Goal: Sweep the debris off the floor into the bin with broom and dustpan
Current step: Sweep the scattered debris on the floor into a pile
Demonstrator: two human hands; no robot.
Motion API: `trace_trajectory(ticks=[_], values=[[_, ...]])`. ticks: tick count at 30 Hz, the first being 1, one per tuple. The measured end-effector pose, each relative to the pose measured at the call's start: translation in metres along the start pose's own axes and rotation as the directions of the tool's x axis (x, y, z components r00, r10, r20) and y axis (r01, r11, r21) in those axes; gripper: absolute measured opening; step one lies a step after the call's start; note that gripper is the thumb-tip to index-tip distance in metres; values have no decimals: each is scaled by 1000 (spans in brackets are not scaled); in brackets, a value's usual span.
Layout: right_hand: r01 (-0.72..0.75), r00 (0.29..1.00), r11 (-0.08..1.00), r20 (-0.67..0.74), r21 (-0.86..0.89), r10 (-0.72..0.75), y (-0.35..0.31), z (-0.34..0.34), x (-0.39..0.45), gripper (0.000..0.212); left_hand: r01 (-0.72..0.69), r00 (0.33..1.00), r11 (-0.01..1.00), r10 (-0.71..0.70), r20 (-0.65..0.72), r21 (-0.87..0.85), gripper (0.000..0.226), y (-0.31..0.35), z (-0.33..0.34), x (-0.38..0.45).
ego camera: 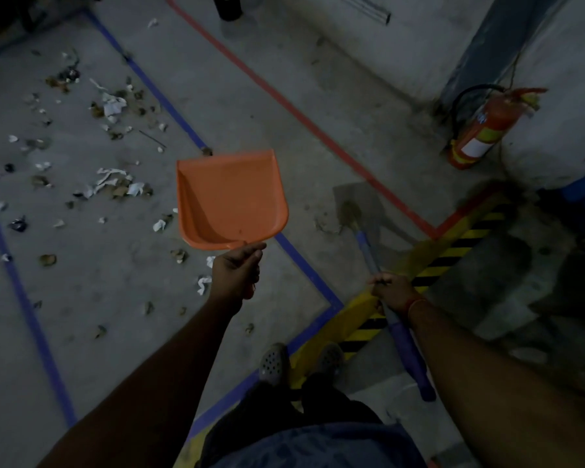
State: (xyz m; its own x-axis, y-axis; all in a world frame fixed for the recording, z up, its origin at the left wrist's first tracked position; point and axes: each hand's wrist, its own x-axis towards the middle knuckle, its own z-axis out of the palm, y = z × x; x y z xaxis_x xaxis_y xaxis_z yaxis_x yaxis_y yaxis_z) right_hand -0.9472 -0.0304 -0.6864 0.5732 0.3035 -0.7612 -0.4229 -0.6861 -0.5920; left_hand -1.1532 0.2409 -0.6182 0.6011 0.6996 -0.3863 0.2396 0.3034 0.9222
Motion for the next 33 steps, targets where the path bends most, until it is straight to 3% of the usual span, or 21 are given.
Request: trace_trajectory(ticks=[9,13,18,21,24,29,33], values=[[-49,998,997,-32,66,51,1,60,-5,17,28,999,999,-28,23,-23,19,-1,-47,-9],[-63,996,997,67,50,59,-2,92,-11,19,28,1000,999,-27,13,-33,19,-1,-70,-13],[47,976,993,217,-105,-23,-3,116,-17,10,29,999,998,-30,-16,-51,16,-3,-95,-20],[199,963,966,214,-167,-162,5,117,-21,9,38,999,998,-40,-26,-59,18,-8,-109,-24],[248,960,952,177,-178,-217,14,113,-27,10,52,998,996,-55,-40,-74,18,-12,-117,-27],[208,971,932,175,-296,-161,24,111,-28,36,68,996,994,-72,-44,-87,18,-18,-126,-30],[130,990,924,90,-360,-104,34,118,-10,40,64,996,995,-68,-57,-75,17,-18,-129,-31]])
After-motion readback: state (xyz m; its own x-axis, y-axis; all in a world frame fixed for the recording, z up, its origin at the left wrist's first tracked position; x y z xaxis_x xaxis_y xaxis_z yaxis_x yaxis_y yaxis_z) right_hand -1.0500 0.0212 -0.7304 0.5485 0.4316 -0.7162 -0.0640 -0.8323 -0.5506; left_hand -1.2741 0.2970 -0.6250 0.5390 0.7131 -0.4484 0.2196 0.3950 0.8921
